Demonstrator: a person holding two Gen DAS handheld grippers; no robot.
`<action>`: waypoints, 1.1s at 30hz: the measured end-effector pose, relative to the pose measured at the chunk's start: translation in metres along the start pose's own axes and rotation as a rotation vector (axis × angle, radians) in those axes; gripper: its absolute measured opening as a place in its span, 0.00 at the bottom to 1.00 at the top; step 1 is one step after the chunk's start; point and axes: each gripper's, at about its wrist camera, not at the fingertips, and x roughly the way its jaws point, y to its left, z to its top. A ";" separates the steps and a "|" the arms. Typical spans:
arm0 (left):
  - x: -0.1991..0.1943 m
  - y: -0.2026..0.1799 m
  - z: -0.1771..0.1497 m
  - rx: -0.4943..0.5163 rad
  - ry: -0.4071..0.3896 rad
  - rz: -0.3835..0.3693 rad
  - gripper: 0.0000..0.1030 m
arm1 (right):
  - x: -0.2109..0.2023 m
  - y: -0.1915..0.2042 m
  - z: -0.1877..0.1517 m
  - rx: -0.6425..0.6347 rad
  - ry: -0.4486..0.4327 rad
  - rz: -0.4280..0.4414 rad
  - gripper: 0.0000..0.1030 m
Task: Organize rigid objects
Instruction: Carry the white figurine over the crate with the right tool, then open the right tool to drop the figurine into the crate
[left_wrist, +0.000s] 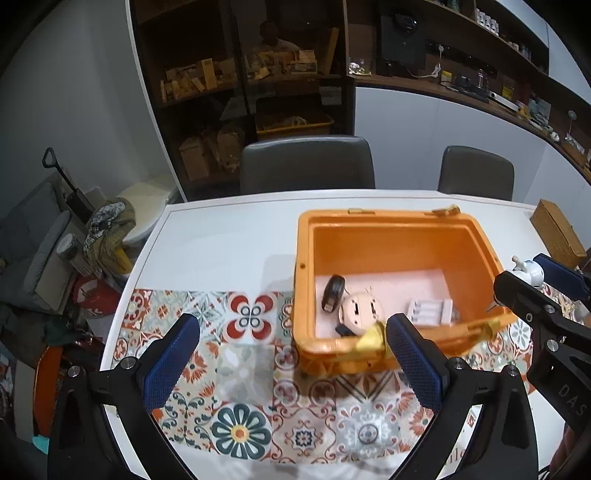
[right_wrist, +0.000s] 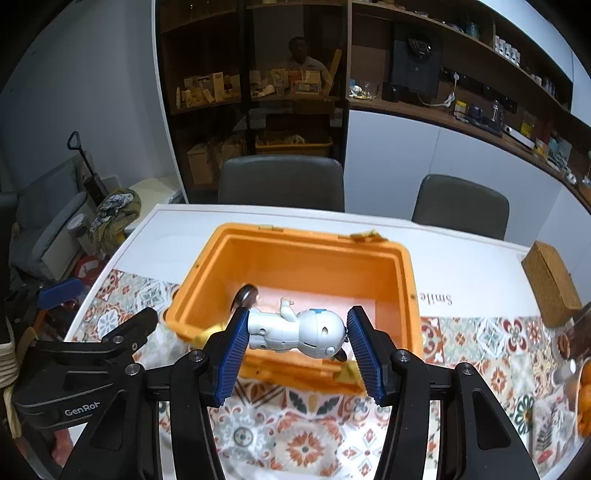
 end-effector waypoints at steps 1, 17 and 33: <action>0.001 0.000 0.003 -0.002 0.000 0.004 1.00 | 0.002 0.000 0.004 -0.003 0.000 -0.001 0.53; 0.041 0.002 0.024 0.000 0.051 0.029 1.00 | 0.061 -0.009 0.022 0.042 0.108 0.022 0.53; 0.040 -0.001 0.013 0.011 0.063 0.018 1.00 | 0.063 -0.018 0.005 0.089 0.155 -0.041 0.64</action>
